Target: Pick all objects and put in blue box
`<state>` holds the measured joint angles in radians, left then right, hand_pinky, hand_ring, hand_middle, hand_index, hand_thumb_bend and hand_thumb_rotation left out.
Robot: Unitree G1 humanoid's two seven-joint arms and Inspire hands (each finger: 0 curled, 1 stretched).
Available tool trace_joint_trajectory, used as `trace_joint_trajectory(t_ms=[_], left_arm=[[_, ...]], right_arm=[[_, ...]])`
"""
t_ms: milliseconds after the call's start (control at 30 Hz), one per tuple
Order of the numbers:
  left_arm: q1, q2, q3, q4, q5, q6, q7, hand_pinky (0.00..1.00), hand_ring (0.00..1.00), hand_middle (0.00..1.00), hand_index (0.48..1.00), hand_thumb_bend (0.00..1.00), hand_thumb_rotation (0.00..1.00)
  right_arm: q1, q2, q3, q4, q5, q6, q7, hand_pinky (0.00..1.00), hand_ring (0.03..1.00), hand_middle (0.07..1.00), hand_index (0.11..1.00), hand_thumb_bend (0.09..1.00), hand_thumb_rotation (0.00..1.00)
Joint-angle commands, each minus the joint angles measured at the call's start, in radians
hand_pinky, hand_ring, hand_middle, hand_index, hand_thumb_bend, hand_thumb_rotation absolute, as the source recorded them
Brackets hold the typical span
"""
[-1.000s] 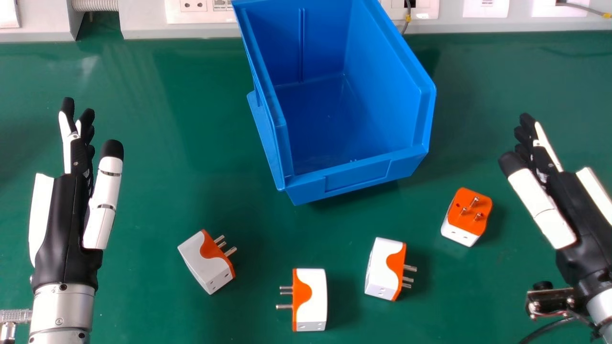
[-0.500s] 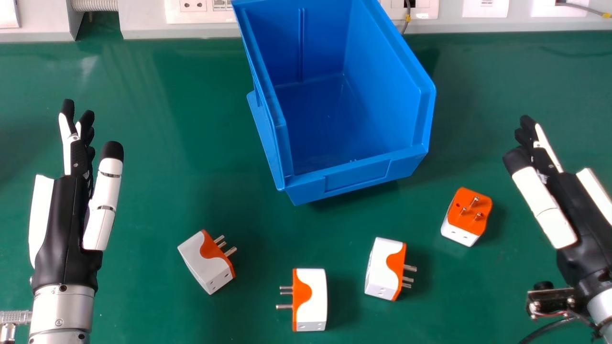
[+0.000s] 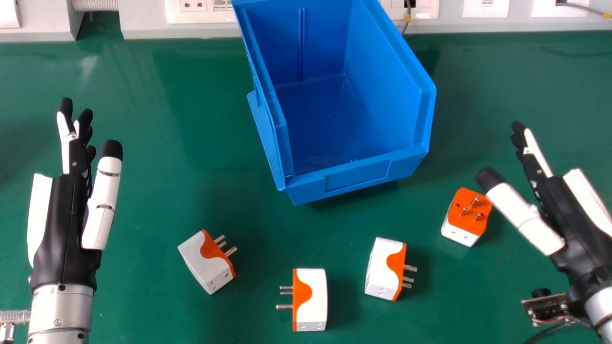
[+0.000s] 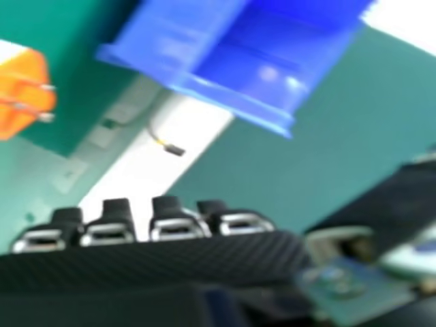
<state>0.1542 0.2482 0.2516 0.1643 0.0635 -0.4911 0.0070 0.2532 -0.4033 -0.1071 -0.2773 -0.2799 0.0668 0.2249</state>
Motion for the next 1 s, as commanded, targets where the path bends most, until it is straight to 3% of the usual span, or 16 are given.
trace_joint_trajectory(t_ms=[0, 233, 700, 967], left_arm=[[0.001, 0.007, 0.001, -0.026, 0.004, -0.009, 0.003, 0.98, 1.00, 1.00, 0.997, 0.44, 1.00], [-0.008, 0.009, 0.001, -0.015, -0.003, -0.011, -0.001, 0.98, 1.00, 1.00, 0.998, 0.43, 1.00], [-0.023, 0.011, -0.001, -0.014, 0.006, 0.014, 0.004, 0.98, 1.00, 1.00, 0.997, 0.42, 1.00], [-0.037, 0.019, 0.002, 0.006, 0.007, 0.010, 0.001, 0.99, 1.00, 1.00, 0.998, 0.41, 1.00]], right_arm=[[0.001, -0.044, 0.008, -0.049, -0.027, 0.026, 0.031, 1.00, 1.000, 1.000, 1.000, 0.613, 0.59], [-0.013, -0.053, 0.057, -0.063, -0.097, 0.085, 0.047, 0.98, 1.000, 1.000, 1.000, 0.655, 0.55], [-0.071, -0.069, 0.140, 0.030, -0.232, 0.087, 0.017, 1.00, 1.000, 1.000, 1.000, 0.727, 0.59], [-0.142, -0.080, 0.194, 0.115, -0.343, 0.127, -0.007, 1.00, 1.000, 1.000, 1.000, 0.721, 0.57]])
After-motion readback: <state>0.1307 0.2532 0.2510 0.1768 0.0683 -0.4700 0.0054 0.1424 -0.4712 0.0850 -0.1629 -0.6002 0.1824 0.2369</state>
